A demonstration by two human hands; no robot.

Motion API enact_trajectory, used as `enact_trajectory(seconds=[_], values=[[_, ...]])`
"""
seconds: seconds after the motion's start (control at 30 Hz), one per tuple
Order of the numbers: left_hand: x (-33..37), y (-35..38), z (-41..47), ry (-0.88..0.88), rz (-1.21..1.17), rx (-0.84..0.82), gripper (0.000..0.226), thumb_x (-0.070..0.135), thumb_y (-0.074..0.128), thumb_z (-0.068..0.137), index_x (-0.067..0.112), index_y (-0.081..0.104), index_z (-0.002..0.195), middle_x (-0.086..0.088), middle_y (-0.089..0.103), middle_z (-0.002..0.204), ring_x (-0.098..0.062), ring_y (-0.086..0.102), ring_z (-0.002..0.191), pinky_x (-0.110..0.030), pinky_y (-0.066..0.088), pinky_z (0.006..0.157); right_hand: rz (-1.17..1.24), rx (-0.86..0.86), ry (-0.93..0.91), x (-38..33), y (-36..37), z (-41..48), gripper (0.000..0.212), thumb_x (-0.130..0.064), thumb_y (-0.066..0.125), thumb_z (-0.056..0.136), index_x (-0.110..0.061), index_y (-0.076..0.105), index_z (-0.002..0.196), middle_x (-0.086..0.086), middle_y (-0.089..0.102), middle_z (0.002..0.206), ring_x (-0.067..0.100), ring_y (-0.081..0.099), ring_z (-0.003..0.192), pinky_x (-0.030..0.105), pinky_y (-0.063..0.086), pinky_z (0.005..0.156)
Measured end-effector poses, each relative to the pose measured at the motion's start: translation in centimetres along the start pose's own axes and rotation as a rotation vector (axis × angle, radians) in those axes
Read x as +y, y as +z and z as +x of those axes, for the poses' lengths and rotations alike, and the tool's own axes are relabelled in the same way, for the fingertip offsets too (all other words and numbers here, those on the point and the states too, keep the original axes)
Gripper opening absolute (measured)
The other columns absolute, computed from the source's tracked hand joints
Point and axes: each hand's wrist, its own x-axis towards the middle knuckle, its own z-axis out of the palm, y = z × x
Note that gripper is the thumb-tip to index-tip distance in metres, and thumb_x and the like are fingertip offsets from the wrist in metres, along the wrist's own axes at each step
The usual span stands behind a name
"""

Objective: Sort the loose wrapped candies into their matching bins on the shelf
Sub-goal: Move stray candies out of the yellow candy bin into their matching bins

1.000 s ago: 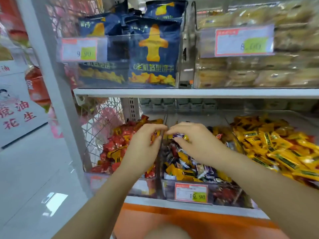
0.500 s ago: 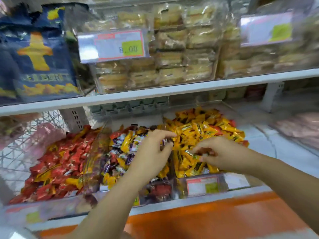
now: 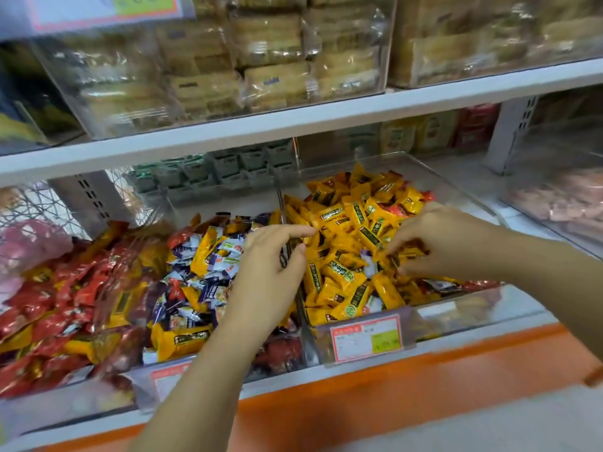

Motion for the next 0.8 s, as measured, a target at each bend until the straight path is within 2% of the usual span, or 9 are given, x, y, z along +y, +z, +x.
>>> enact_trajectory(seconds=[0.1,0.2,0.27,0.37,0.5,0.57,0.6,0.7,0.8], values=[[-0.1,0.1,-0.2,0.004,-0.022,0.002,0.032,0.018,0.051,0.096,0.049,0.053,0.098,0.037,0.045,0.100,0.016,0.035,0.102,0.001,0.024,0.089,0.062,0.060,-0.066,-1.9,0.7,0.7,0.025,-0.037,0.055,0.092,-0.036,0.065,0.115,-0.019,0.063,0.115,0.003,0.042,0.102,0.027,0.038,0.092],[-0.1,0.1,-0.4,-0.003,-0.034,-0.004,0.032,0.016,0.051,0.096,0.048,0.055,0.098,0.034,0.049,0.102,0.007,0.036,0.109,0.002,0.023,0.090,-0.069,0.058,-0.029,-2.7,1.3,1.9,0.033,-0.037,0.045,0.095,-0.034,0.056,0.126,-0.008,0.062,0.117,0.017,0.043,0.111,0.035,0.037,0.091],[-0.2,0.1,-0.5,0.001,-0.045,0.002,0.034,0.015,0.050,0.096,0.048,0.054,0.097,0.033,0.050,0.104,0.004,0.037,0.113,0.002,0.021,0.091,-0.137,0.014,-0.010,-2.6,1.3,2.7,0.033,-0.035,0.045,0.095,-0.031,0.054,0.126,-0.003,0.062,0.114,0.021,0.043,0.113,0.036,0.034,0.090],[-0.3,0.2,-0.7,0.016,-0.039,0.003,0.034,0.015,0.050,0.095,0.048,0.055,0.097,0.031,0.053,0.107,-0.001,0.039,0.119,-0.001,0.020,0.096,-0.038,-0.022,0.003,-2.7,1.2,3.3,0.030,-0.031,0.054,0.091,-0.032,0.057,0.121,-0.010,0.062,0.114,0.017,0.047,0.114,0.033,0.034,0.093],[-0.1,-0.1,-1.2,0.024,-0.062,-0.026,0.034,0.017,0.052,0.095,0.051,0.053,0.096,0.037,0.049,0.108,0.007,0.034,0.123,-0.010,0.017,0.105,0.214,0.039,0.043,-2.5,0.6,2.3,0.012,-0.026,0.068,0.084,-0.032,0.066,0.095,-0.017,0.060,0.086,0.003,0.059,0.093,0.022,0.044,0.073],[-0.2,-0.2,-1.4,0.053,-0.043,-0.024,0.031,0.021,0.055,0.093,0.052,0.052,0.097,0.039,0.048,0.108,0.019,0.030,0.119,-0.008,0.015,0.105,0.321,0.167,0.071,-2.6,-0.1,1.3,0.009,-0.023,0.069,0.084,-0.031,0.065,0.085,-0.021,0.055,0.067,-0.008,0.055,0.075,0.009,0.039,0.061],[-0.2,-0.2,-1.5,0.073,-0.026,-0.009,0.030,0.023,0.057,0.092,0.052,0.052,0.098,0.039,0.048,0.109,0.019,0.029,0.120,-0.006,0.014,0.104,0.372,0.241,0.087,-2.8,-0.4,0.8,0.008,-0.022,0.069,0.084,-0.029,0.066,0.084,-0.020,0.054,0.058,-0.010,0.052,0.067,0.007,0.038,0.057],[0.5,-0.3,-1.7,0.134,0.005,0.035,0.031,0.035,0.060,0.090,0.055,0.047,0.109,0.044,0.044,0.113,0.013,0.029,0.126,-0.002,0.015,0.102,0.580,0.368,0.083,-4.3,-1.4,-0.1,0.009,-0.021,0.071,0.082,-0.029,0.065,0.080,-0.033,0.056,0.059,-0.002,0.052,0.056,0.009,0.039,0.053],[1.7,-0.3,-1.8,0.130,-0.052,0.012,0.036,0.036,0.061,0.088,0.059,0.044,0.111,0.042,0.049,0.111,0.015,0.041,0.116,-0.003,0.029,0.095,0.758,0.366,-0.001,-6.5,-2.1,-0.3,0.011,-0.020,0.071,0.081,-0.030,0.066,0.081,-0.024,0.063,0.060,-0.003,0.058,0.056,0.008,0.043,0.055]])
